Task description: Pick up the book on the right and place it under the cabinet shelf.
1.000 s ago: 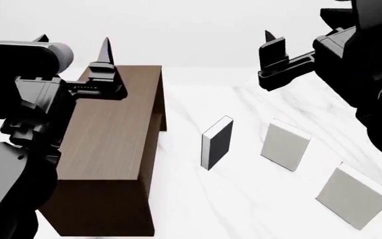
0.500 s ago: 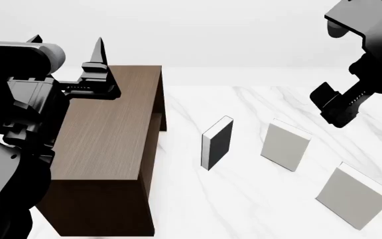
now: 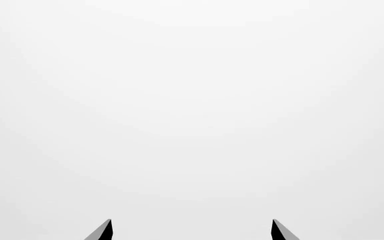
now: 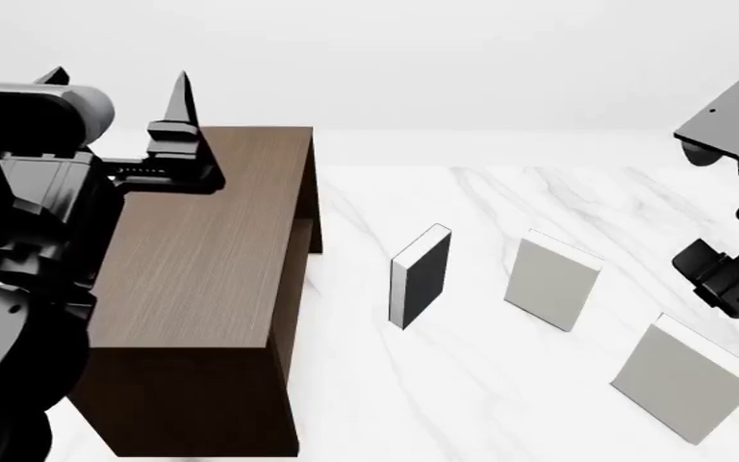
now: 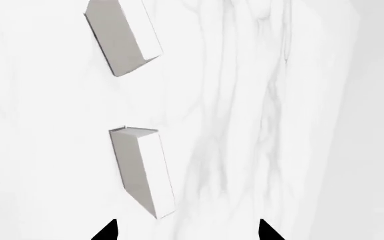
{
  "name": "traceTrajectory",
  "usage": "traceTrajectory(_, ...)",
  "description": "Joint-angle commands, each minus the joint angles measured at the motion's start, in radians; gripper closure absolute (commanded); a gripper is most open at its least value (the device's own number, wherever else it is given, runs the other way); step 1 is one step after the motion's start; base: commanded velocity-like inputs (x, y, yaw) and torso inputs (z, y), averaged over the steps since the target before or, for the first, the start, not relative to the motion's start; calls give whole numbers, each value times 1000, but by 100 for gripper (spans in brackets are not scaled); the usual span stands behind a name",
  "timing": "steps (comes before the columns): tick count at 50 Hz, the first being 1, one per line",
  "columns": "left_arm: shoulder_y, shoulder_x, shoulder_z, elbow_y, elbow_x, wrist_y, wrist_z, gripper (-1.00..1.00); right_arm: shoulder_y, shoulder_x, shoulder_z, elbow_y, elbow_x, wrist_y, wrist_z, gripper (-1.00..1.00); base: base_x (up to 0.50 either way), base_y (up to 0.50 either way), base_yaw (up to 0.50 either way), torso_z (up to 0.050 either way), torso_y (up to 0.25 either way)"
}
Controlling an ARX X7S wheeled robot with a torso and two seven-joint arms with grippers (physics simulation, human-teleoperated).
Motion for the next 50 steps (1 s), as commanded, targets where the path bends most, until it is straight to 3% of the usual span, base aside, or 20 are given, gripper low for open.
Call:
traceTrajectory(1, -14, -7, -11, 22, -15, -24, -14, -100, -71, -6, -70, 52, -25, -66, -21, -100, 0, 0, 0, 0, 0)
traceTrajectory(32, 10, -25, -1, 32, -21, -17, -34, -100, -235, -74, -113, 220, -179, -310, -59, -100, 0, 0, 0, 0, 0)
traceTrajectory(50, -2, -31, 19, 29, -23, -18, -50, -100, -353, -73, -90, 248, -143, -385, -97, -100, 0, 0, 0, 0, 0)
